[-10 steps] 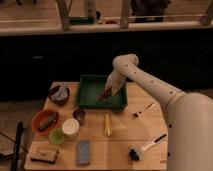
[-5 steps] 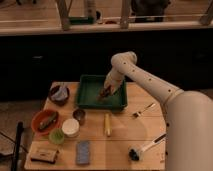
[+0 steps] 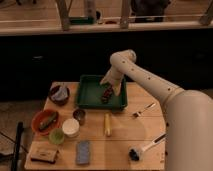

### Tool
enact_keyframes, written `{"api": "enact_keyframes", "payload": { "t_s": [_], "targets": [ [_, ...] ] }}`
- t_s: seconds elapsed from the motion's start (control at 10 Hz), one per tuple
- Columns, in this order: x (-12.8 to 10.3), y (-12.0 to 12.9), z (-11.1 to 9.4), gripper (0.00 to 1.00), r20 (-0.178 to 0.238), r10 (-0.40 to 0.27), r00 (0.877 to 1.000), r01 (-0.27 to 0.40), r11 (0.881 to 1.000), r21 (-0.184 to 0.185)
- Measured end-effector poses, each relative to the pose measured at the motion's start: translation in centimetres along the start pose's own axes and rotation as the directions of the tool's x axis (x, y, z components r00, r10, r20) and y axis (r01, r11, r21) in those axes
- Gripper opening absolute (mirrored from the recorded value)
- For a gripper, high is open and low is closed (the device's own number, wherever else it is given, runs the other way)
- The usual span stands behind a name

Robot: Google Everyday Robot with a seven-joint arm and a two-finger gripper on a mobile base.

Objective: Place grapes in tray

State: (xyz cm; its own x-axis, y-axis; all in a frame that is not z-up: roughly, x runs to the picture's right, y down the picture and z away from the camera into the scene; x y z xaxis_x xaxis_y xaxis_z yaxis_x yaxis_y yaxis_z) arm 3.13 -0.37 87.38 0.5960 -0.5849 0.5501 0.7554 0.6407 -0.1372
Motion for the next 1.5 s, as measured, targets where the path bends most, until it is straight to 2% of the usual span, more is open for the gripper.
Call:
{"api": "enact_keyframes", "payload": {
  "t_s": [0.5,1.5],
  "targets": [
    [-0.04,-0.03,-0.48,0.8,-0.002,-0.007,1.0,0.007,1.0,0.026],
    [0.13,0.59,-0.75,0.8,0.004,-0.021,1.0,0.021,1.0,0.02]
  ]
}}
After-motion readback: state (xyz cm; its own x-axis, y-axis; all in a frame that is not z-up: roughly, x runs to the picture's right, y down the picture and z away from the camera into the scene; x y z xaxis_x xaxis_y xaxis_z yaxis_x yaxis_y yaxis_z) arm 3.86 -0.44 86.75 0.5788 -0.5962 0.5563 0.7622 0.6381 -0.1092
